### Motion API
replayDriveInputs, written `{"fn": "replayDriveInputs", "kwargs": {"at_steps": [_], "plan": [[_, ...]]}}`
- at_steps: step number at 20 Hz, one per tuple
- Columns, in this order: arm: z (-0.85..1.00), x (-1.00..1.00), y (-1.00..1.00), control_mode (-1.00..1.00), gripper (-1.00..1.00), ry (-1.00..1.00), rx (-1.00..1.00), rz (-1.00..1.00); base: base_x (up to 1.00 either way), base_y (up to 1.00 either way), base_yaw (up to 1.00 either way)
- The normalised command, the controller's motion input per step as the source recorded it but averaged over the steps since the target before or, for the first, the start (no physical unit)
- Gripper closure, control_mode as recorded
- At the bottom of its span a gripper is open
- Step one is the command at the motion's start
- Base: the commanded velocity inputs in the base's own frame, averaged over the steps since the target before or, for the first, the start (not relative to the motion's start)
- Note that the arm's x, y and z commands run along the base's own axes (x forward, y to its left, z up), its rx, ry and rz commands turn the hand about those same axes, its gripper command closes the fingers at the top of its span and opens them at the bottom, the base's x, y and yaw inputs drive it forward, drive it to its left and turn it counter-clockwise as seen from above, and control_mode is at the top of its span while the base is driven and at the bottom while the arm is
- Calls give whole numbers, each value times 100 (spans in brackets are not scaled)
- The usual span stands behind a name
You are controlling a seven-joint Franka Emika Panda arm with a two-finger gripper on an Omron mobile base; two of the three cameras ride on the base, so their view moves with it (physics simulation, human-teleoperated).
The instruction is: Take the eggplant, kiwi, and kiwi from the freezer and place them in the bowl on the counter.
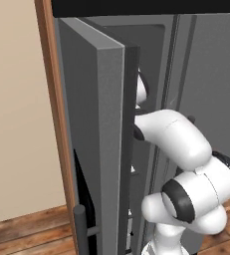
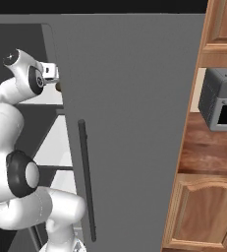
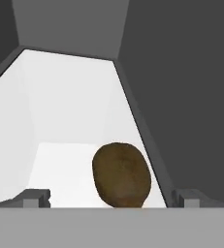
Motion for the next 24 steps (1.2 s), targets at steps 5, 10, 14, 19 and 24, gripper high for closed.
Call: {"fn": "replayDriveInputs", "kwargs": {"at_steps": [5,10,14,19,24], "plan": [[-30,32,0,-100,-100,2,0,0,0,0,0],[-27,21,0,-100,-100,6,0,0,0,0,0],[-14,20,0,-100,-100,1,0,0,0,0,0],[-14,14,0,-100,-100,0,-5,0,0,0,0],[-16,0,0,-100,-100,0,-13,0,0,0,0]]}}
